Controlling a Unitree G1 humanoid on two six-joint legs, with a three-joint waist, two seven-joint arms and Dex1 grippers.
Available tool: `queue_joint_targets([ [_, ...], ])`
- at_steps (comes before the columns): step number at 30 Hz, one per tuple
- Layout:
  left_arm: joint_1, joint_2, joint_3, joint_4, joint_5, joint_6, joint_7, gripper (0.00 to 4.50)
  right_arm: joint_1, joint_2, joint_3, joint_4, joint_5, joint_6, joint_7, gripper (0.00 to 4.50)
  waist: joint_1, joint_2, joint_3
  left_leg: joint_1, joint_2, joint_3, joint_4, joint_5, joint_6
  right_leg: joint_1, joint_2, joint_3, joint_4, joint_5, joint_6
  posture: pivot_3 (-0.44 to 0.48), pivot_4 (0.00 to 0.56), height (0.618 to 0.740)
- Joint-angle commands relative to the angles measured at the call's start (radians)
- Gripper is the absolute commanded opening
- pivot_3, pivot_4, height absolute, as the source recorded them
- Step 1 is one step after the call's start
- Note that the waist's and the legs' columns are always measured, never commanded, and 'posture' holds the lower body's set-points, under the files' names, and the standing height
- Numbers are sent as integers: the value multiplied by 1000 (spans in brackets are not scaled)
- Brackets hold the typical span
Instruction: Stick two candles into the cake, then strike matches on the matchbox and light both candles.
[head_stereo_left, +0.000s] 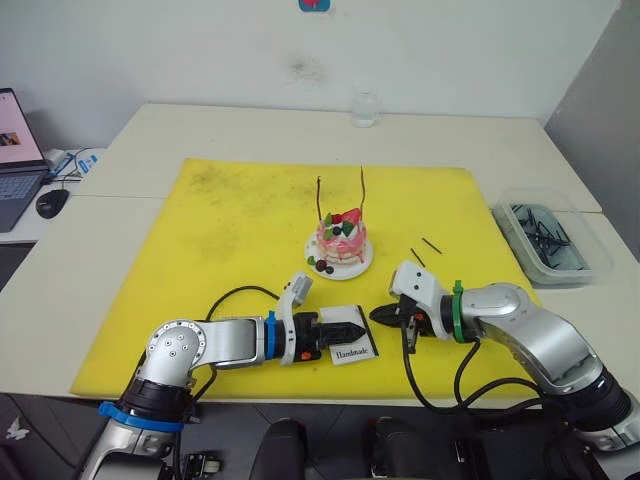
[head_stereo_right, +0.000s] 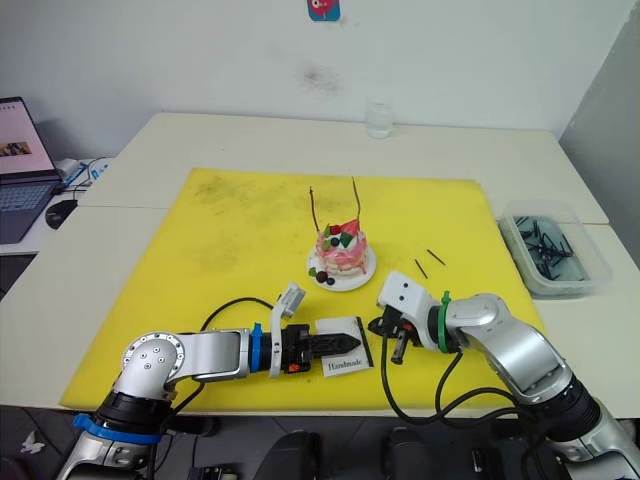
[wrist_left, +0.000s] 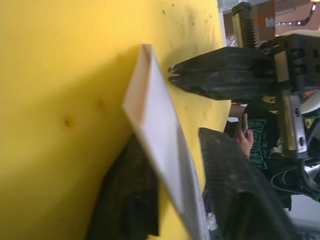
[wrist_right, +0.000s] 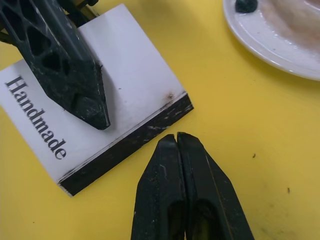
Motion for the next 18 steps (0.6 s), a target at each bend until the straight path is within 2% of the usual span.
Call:
queue_joint_targets([
  [1,5,5,11,-15,27,12,-14,67,-1,-7,-47,-42,11,0,-10,0,0,0,0,0,0,0,0,0,0,0,0,0,0,0,0,0,150,740],
  [8,-20,14,20,-46,81,26,-99,24,24,-15,-131,-63,43,28,-29,0,0,0,0,0,0,0,0,0,0,0,0,0,0,0,0,0,150,740],
  [12,-81,59,20,-93,108,70,-259,24,46,-30,-198,-84,73,46,-34,0,0,0,0,-1,0,-1,0,0,0,-1,0,-1,0,0,0,0,150,740],
  [18,-127,100,-21,-97,260,89,-449,24,96,-43,-266,-117,131,68,-29,0,-1,0,0,-1,0,0,-1,0,0,-1,1,0,-2,-1,-1,0,150,740],
])
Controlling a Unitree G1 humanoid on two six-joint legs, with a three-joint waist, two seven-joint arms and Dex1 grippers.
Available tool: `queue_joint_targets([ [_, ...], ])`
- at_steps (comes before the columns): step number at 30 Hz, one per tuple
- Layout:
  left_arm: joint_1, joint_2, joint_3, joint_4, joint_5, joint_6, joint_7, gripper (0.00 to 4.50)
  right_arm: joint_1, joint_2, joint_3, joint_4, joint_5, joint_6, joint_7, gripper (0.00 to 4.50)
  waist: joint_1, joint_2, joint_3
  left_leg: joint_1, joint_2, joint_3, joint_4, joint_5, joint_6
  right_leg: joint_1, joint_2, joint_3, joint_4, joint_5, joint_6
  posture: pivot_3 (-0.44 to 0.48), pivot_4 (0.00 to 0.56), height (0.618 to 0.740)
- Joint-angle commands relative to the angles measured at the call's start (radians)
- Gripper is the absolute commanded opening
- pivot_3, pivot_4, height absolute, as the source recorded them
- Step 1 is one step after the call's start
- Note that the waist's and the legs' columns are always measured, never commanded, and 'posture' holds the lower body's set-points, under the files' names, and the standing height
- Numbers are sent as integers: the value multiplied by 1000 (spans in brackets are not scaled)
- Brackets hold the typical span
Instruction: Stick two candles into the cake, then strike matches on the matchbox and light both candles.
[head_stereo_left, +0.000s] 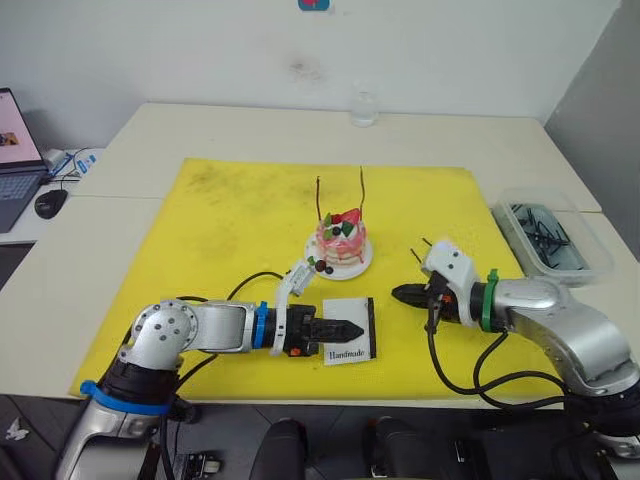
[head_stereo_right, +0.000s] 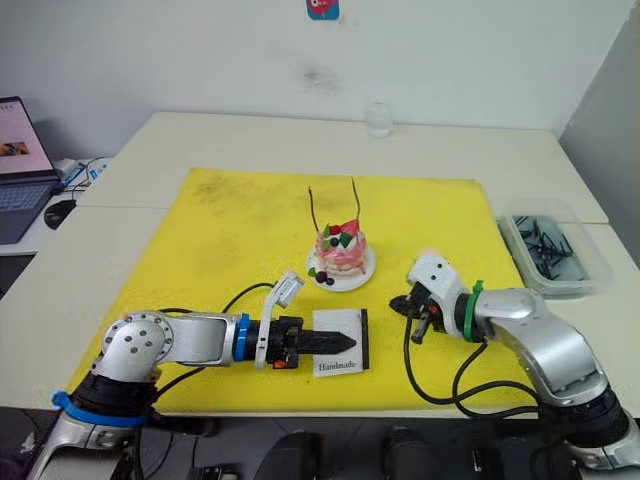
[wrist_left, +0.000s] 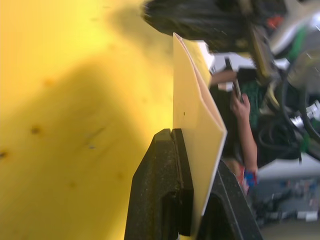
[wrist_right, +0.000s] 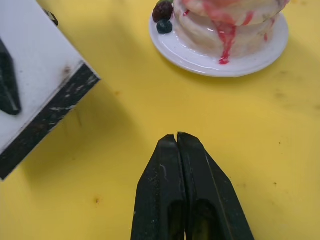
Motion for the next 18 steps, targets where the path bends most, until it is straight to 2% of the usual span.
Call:
queue_joint_targets([
  [1,-22,-2,-13,8,82,1,-87,24,32,-21,-53,-59,50,16,8,0,0,0,0,0,0,0,0,0,0,0,0,0,0,0,0,0,150,740],
  [5,-25,-30,-35,61,187,-2,-138,24,82,-31,-31,-91,67,20,5,0,0,0,0,-1,0,-1,-1,0,0,0,0,-1,0,0,0,0,150,740],
  [12,-32,-68,-31,93,291,21,-197,24,85,-14,61,-118,76,30,-10,0,-3,0,0,0,0,-1,-1,0,0,0,0,-1,0,0,0,0,150,740],
  [18,-34,-88,-11,104,348,24,-212,1726,68,-21,139,-96,47,20,-18,0,-3,0,0,0,0,0,0,0,0,0,0,0,0,0,0,0,150,740],
])
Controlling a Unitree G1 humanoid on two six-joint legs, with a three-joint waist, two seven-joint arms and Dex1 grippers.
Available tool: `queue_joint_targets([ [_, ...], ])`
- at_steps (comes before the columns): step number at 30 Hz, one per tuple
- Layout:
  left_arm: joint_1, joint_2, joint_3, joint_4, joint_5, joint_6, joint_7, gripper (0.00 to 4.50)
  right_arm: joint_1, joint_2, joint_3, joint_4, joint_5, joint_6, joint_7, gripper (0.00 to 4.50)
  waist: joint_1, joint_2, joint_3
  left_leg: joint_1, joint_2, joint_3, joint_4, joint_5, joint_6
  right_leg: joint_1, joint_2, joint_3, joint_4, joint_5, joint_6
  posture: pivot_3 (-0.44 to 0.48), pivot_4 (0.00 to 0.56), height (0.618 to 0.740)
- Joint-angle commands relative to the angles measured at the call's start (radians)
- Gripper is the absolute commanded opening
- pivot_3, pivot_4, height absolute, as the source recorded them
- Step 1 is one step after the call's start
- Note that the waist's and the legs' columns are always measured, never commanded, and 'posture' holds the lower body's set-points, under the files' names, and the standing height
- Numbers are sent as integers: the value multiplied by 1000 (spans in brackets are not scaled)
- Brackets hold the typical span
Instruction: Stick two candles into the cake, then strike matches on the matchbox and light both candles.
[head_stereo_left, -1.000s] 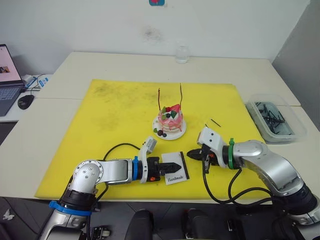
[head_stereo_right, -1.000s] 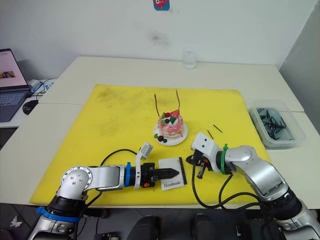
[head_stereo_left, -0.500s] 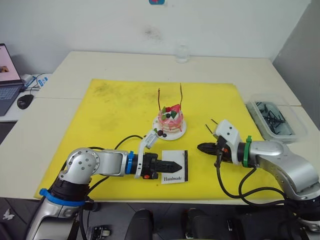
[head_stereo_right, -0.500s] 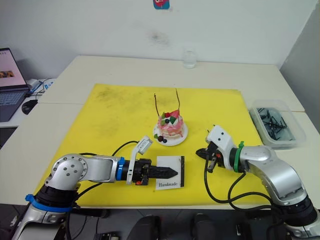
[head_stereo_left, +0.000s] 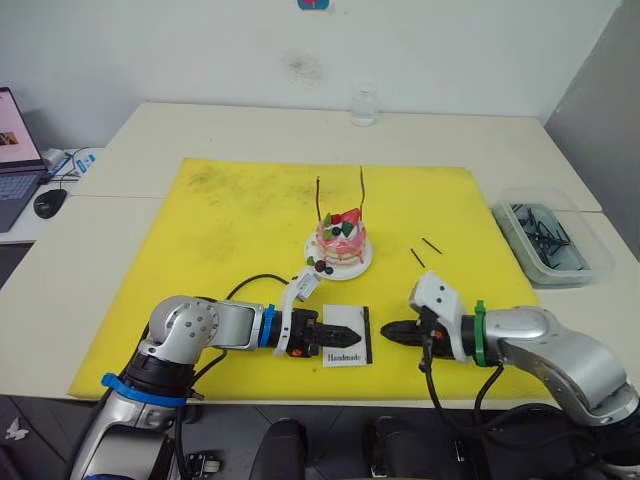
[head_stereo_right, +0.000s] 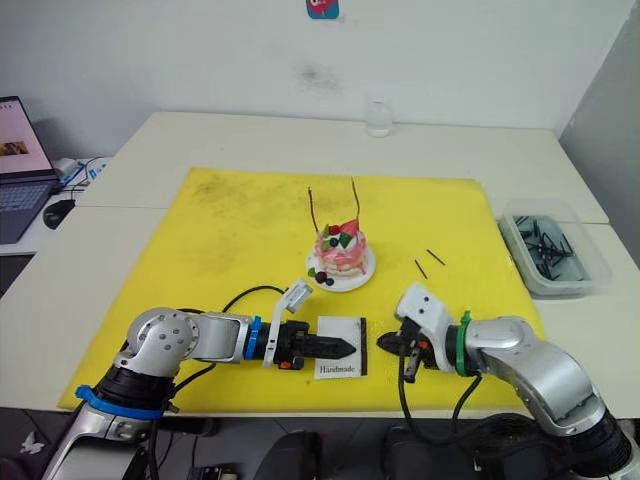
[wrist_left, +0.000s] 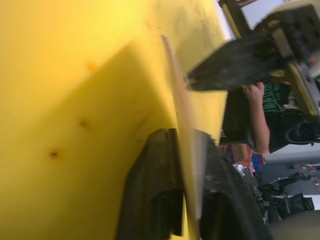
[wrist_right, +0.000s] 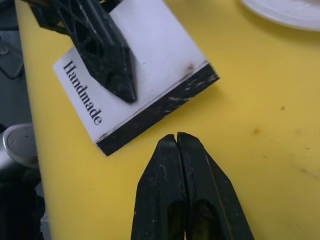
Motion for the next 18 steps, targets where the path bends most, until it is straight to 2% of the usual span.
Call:
queue_joint_targets([
  [1,-11,-16,33,0,30,12,-2,2067,-20,-12,26,-13,-18,-11,-2,0,0,0,0,0,0,0,0,0,0,0,0,0,0,0,0,0,150,740],
  [2,-11,-19,39,3,34,14,-3,2347,-24,-13,33,-12,-20,-11,-1,0,0,0,0,0,0,0,0,0,0,0,0,0,0,0,0,0,150,740],
  [18,1,-65,106,3,69,74,10,2347,-80,16,74,-6,-10,13,4,0,0,0,0,0,0,-1,1,0,0,0,0,0,1,1,1,0,150,740],
])
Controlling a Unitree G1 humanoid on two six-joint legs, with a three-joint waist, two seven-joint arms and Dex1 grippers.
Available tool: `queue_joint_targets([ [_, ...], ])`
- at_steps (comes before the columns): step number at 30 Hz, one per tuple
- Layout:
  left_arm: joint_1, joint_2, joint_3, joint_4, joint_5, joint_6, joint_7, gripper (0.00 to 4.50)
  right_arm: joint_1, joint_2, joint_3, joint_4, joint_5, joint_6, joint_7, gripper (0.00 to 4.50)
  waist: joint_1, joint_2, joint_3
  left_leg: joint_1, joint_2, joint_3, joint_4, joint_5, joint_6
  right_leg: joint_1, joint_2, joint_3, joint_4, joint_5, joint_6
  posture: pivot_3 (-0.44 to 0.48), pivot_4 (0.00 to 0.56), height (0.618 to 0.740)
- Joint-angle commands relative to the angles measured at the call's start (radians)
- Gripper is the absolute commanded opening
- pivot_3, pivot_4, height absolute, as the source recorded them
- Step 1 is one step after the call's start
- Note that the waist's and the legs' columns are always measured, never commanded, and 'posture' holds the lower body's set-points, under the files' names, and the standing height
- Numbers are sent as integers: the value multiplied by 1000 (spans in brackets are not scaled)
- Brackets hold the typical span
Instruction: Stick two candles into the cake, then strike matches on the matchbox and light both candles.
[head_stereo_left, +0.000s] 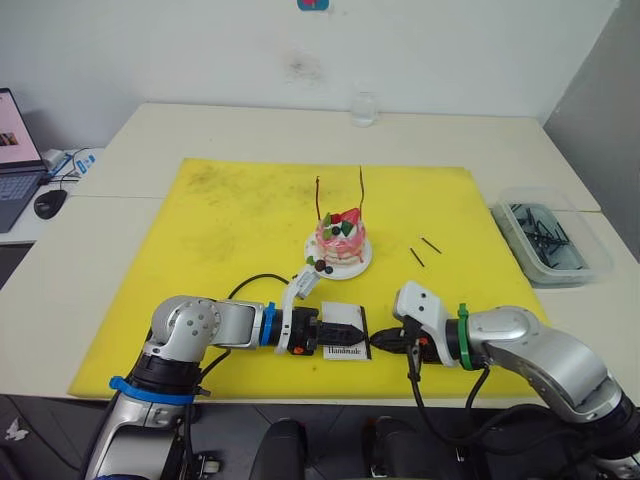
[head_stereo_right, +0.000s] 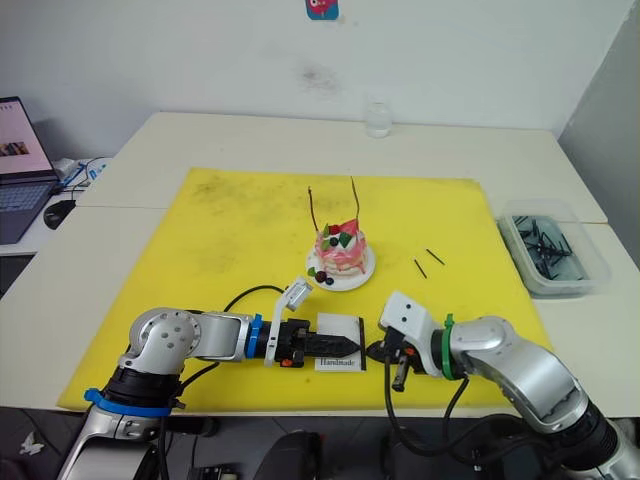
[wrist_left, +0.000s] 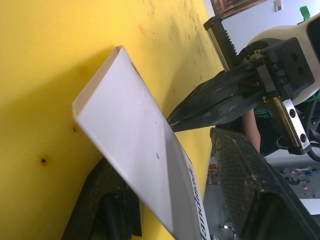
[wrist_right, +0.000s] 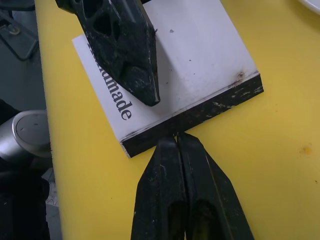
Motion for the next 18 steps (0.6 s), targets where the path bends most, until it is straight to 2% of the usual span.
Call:
queue_joint_targets([
  [1,0,-5,31,-7,29,6,11,2347,-28,5,-9,-12,13,6,2,0,0,0,0,0,0,0,0,0,0,0,0,0,0,0,0,0,150,740],
  [18,5,-13,43,-3,53,12,7,2347,-41,-7,-25,-17,5,24,-14,0,0,0,0,0,0,0,0,0,0,0,0,0,0,0,0,0,150,740],
])
